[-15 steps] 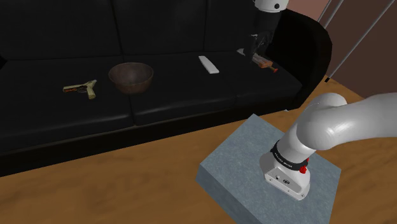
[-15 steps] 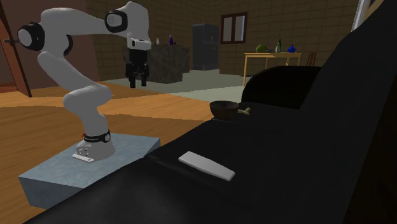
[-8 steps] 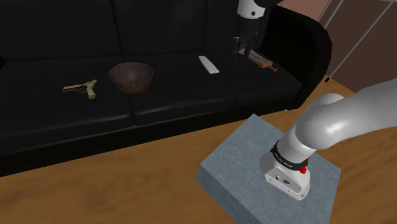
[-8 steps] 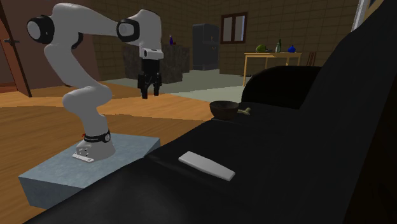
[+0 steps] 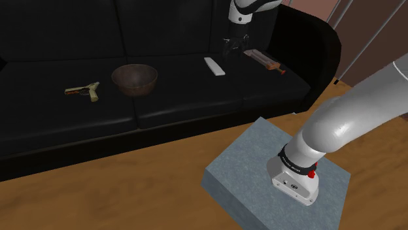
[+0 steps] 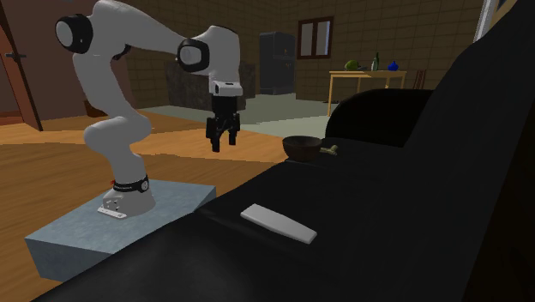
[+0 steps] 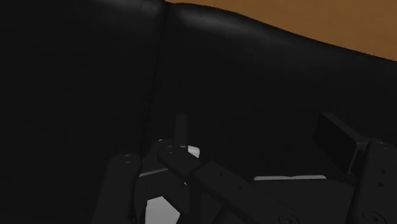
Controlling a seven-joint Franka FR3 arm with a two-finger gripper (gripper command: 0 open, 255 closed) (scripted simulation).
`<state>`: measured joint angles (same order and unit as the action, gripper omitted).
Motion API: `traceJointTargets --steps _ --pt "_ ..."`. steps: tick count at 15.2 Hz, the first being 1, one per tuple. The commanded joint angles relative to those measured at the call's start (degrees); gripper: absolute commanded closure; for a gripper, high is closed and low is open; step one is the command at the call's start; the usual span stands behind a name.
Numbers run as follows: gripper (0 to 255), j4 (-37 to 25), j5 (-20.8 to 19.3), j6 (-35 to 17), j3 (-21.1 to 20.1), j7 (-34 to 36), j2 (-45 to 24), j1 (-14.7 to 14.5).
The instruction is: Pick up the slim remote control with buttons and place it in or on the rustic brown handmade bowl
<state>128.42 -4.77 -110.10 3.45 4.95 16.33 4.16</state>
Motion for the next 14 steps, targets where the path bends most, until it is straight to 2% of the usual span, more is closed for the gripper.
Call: traceJointTargets --steps 1,8,14 --pt "0 -2.1 0.27 -2.43 0.93 -0.11 -4.26 0.64" --pt "0 -13.07 2.75 -6.97 3.15 -0.28 -19.12 2.44" --pt "0 -25.18 5.9 -8.17 4.41 -0.75 -32.06 4.58"
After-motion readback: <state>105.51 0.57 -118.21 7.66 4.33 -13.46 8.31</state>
